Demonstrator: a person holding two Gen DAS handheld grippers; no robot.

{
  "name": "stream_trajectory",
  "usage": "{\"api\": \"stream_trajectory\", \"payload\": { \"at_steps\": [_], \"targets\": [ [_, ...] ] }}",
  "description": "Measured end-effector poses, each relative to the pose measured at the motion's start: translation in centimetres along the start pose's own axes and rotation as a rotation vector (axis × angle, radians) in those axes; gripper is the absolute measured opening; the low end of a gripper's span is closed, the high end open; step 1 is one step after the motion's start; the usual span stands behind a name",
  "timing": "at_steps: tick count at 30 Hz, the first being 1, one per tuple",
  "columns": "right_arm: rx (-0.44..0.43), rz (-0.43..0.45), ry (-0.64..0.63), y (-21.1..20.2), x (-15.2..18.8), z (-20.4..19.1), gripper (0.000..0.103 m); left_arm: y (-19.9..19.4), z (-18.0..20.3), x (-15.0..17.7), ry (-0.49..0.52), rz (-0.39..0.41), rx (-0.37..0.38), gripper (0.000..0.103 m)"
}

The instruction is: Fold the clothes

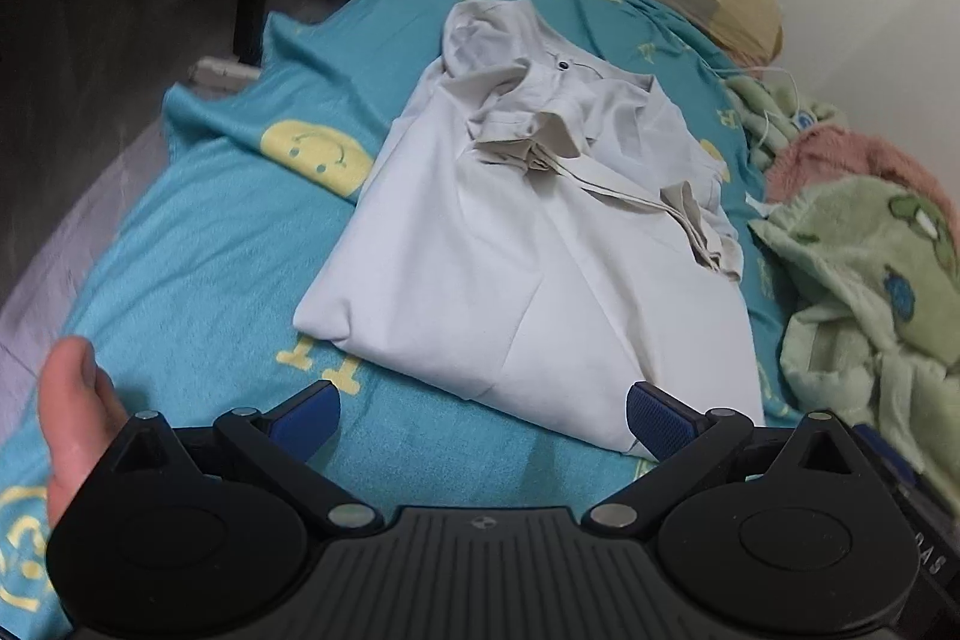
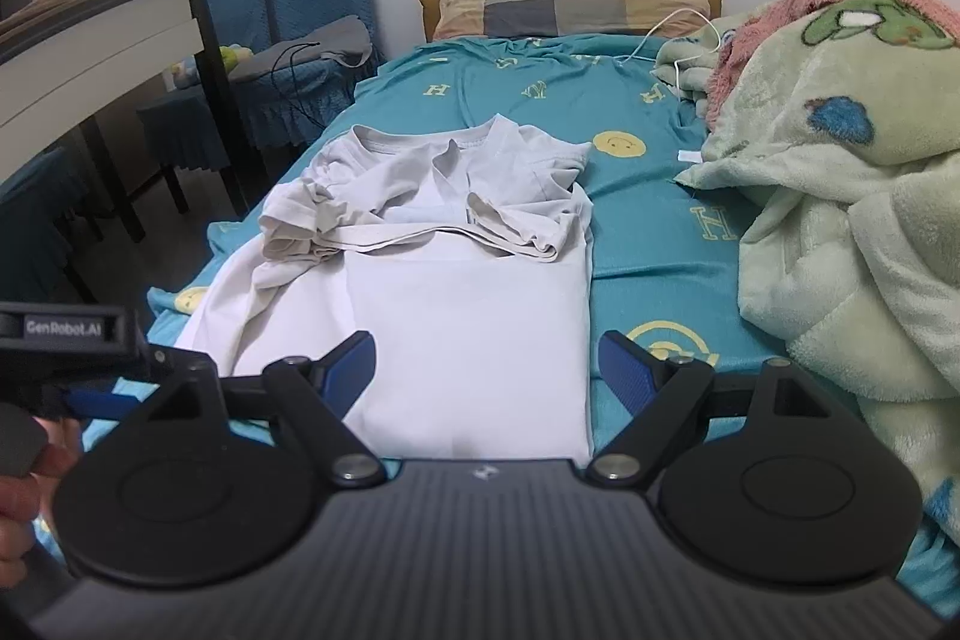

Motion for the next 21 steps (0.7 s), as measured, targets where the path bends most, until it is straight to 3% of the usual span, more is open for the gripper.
{"api": "stream_trajectory", "payload": {
  "at_steps": [5, 8, 12, 14, 18, 21],
  "targets": [
    [-0.088, -0.082, 0.223, 1.1, 0.7, 1.9, 0.083, 1.7, -2.0, -0.3, -0.189, -0.041, 0.042, 0.100],
    [-0.187, -0.180, 0.463, 2.6, 2.0, 3.6, 0.083, 3.0, -3.1, -0.1, -0.307, -0.066, 0.066, 0.096],
    [-0.326, -0.310, 0.797, 4.8, 4.8, 4.9, 0.083, 4.3, -3.7, -0.1, -0.374, -0.054, 0.072, 0.094],
    [-0.334, -0.334, 0.873, 5.6, 6.1, 4.6, 0.084, 4.5, -3.7, -0.3, -0.381, -0.030, 0.080, 0.093],
    [-0.318, -0.363, 0.991, 7.3, 7.7, 4.9, 0.084, 5.1, -3.5, -0.6, -0.393, 0.006, 0.089, 0.076],
    [-0.300, -0.337, 1.046, 8.4, 7.8, 5.7, 0.079, 5.5, -3.5, -0.8, -0.422, 0.016, 0.109, 0.062]
  ]
}}
Point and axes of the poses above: each gripper's, at about its wrist camera, not at the fingertips, and y roughly the way its jaws point, z to its right, x to its underside, the point moved 5 cm from there along y, roughly the way its jaws point, and after that the axes turned 3 degrees about z, right-handed, at the moved point
